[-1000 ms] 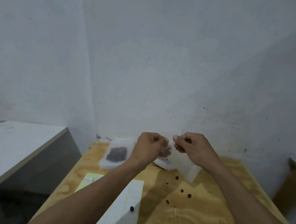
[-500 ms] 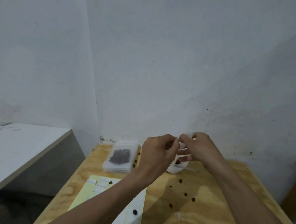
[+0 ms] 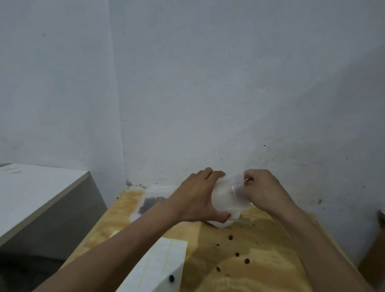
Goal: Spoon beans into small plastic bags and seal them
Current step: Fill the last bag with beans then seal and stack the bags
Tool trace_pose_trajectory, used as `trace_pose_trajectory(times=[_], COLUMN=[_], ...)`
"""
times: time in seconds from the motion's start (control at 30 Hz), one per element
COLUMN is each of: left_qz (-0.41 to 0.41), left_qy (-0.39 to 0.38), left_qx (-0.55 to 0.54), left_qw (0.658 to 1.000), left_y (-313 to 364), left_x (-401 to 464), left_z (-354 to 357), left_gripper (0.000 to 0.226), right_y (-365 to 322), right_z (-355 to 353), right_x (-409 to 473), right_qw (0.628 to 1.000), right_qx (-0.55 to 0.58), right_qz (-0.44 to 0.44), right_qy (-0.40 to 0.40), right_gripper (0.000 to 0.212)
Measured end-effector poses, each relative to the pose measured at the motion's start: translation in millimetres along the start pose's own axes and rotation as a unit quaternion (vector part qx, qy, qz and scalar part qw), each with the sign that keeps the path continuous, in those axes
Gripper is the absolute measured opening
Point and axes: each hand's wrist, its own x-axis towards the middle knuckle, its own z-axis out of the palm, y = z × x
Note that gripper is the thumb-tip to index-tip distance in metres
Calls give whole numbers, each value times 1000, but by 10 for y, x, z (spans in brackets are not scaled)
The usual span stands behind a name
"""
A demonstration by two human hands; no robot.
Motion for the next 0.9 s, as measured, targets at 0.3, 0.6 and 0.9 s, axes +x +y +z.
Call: trace_pose_trajectory(times=[0.3, 0.6, 0.9], left_qz=[-10, -64, -126], left_qy=[19, 6, 3], left_qx=[1, -70, -35], left_qw=[1000, 995, 991], left_y=[-65, -166, -304], left_x=[-118, -129, -122], left_z=[40, 90, 265], left_gripper=[93, 88, 84], right_y=[-101, -140, 137], right_z=[14, 128, 269], right_x=[-95, -6, 125], right_qw=[989, 986, 996], right_qx=[81, 84, 73], right_qz=[-63, -57, -33], right_qy=[-102, -135, -43], right_gripper=[7, 21, 14])
